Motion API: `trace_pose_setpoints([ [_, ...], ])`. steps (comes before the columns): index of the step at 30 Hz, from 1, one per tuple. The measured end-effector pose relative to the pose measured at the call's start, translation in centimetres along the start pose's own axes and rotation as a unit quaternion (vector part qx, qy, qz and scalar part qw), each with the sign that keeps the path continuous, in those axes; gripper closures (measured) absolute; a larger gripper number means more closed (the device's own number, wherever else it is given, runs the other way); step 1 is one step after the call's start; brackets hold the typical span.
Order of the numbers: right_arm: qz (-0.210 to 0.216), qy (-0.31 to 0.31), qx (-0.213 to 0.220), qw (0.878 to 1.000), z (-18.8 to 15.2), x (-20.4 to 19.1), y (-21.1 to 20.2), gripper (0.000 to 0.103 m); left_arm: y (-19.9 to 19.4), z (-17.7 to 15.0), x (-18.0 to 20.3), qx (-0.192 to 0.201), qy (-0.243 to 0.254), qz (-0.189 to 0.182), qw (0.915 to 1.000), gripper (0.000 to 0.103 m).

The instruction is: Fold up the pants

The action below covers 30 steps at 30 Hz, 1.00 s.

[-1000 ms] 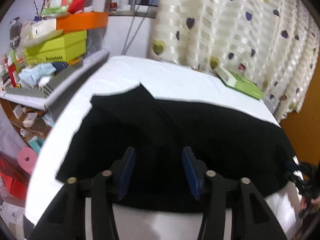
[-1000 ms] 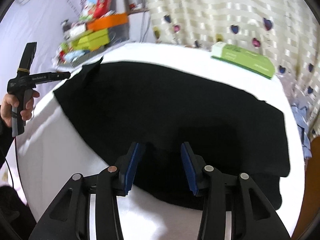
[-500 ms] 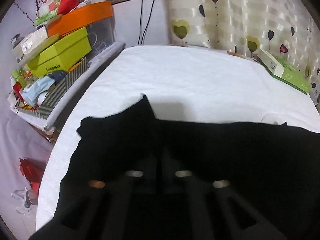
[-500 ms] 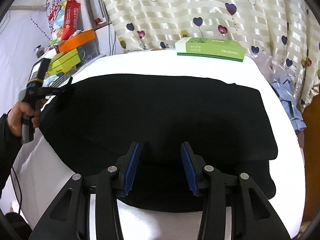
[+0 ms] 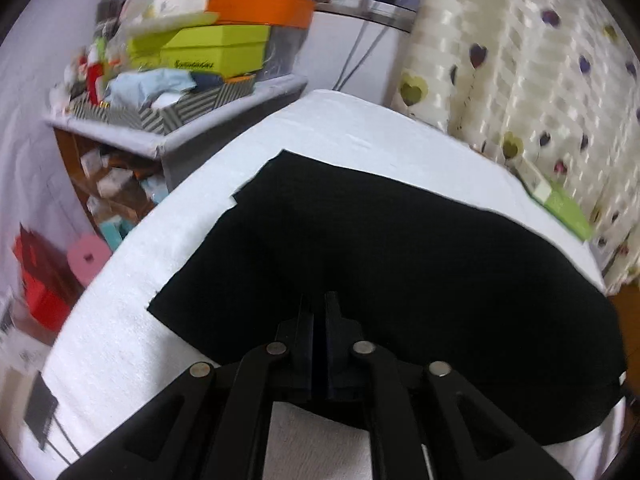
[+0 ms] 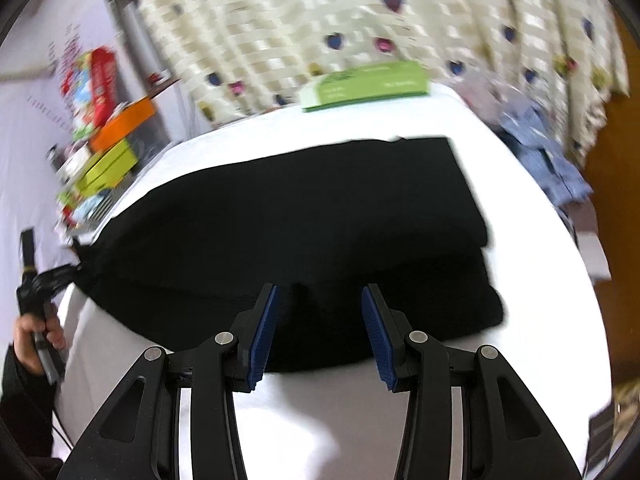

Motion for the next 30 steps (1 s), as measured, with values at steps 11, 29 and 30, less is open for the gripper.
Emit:
trace_pose_setpoints([
  [11,-0.007,0.104,0.042,0.994,2.0,3.8,-0.9,0.055,0.7,0.6,-1.0,-0.015,-0.066,-0.055,0.9962,0.068],
  [29,0.015,0.178,0.081,0.981,3.4,6.9,0.6,0.054,0.9,1.0,-0.8,-0.010,-0.081,-0.034,0.9961,0.055],
  [30,0.023,0.182,0.082,0.980,3.5,7.0,0.7,0.054,1.1,1.1,-0.8,-0.011,-0.083,-0.031,0.9960,0.059],
])
Point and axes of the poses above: each gripper's, at about its wrist camera, not at the fingertips, and y roughly the way its jaws point, x to its right, z to its top, the point moved 1 cm from there along y, roughly the way its jaws point, and after that the axes turned 10 degrees about z, right-handed, at the moved point
